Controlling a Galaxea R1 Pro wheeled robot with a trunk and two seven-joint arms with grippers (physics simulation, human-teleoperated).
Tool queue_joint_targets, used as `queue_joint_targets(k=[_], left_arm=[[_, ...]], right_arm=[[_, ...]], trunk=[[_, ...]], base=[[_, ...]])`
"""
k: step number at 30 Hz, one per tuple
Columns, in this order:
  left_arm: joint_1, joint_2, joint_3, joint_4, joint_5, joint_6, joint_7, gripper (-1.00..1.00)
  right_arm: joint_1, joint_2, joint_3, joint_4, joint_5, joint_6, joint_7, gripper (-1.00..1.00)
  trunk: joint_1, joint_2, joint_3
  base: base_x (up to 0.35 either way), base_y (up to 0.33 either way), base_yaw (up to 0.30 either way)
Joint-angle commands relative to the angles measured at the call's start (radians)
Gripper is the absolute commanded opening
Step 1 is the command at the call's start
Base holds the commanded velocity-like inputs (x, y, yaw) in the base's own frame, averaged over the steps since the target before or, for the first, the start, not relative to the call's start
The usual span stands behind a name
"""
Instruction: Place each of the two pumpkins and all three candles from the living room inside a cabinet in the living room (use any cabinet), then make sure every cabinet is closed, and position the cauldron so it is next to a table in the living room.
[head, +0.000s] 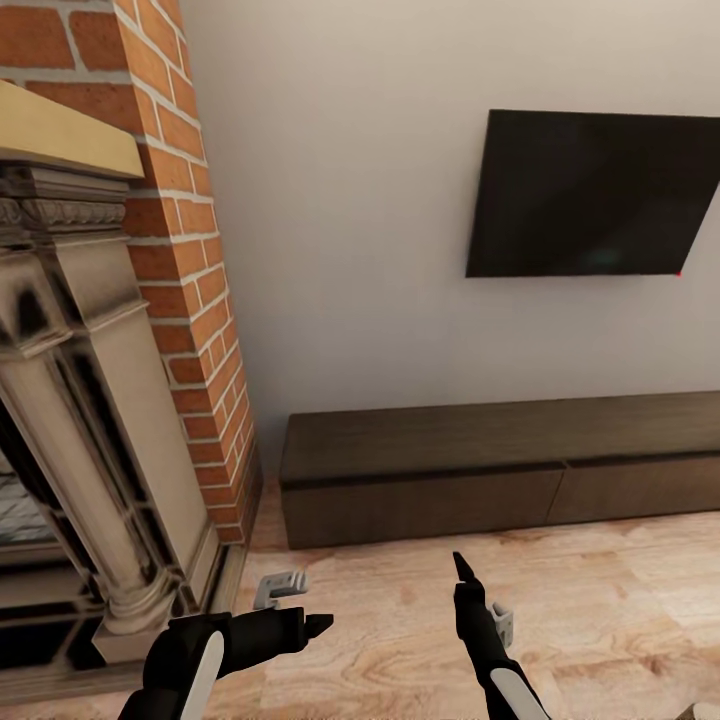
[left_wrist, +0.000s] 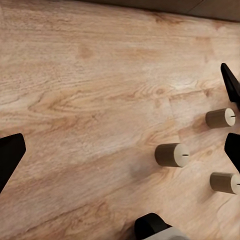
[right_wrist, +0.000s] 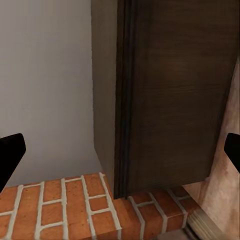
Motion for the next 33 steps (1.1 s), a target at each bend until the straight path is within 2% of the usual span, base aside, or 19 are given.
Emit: queue_joint_targets(k=[1, 17, 24, 33], left_arm=[[-0.001, 0.0, 0.001, -0.001, 0.009, 0.007, 0.003, 1.0], [-0.001, 0.0, 0.001, -0.001, 0.009, 0.008, 0.002, 1.0], [-0.001, 0.0, 0.001, -0.001, 0.009, 0.008, 0.002, 1.0], [-0.001, 0.0, 0.001, -0.001, 0.009, 0.008, 0.002, 1.0]], right_arm=[[-0.001, 0.001, -0.002, 0.001, -0.008, 0.001, 0.005, 1.0], [-0.001, 0.001, -0.003, 0.009, -0.008, 0.001, 0.005, 1.0], [-0.001, 0.001, -0.003, 0.009, -0.008, 0.001, 0.005, 1.0], [-0.001, 0.001, -0.003, 0.009, -0.008, 0.001, 0.005, 1.0]], trunk=[[0.004, -0.008, -0.004], [0.065, -0.12, -0.054], [0.065, -0.12, -0.054], [0.065, -0.12, -0.054]], base=[[0.0, 0.0, 0.0], [0.0, 0.0, 0.0], [0.001, 0.0, 0.0], [0.132, 0.006, 0.0]])
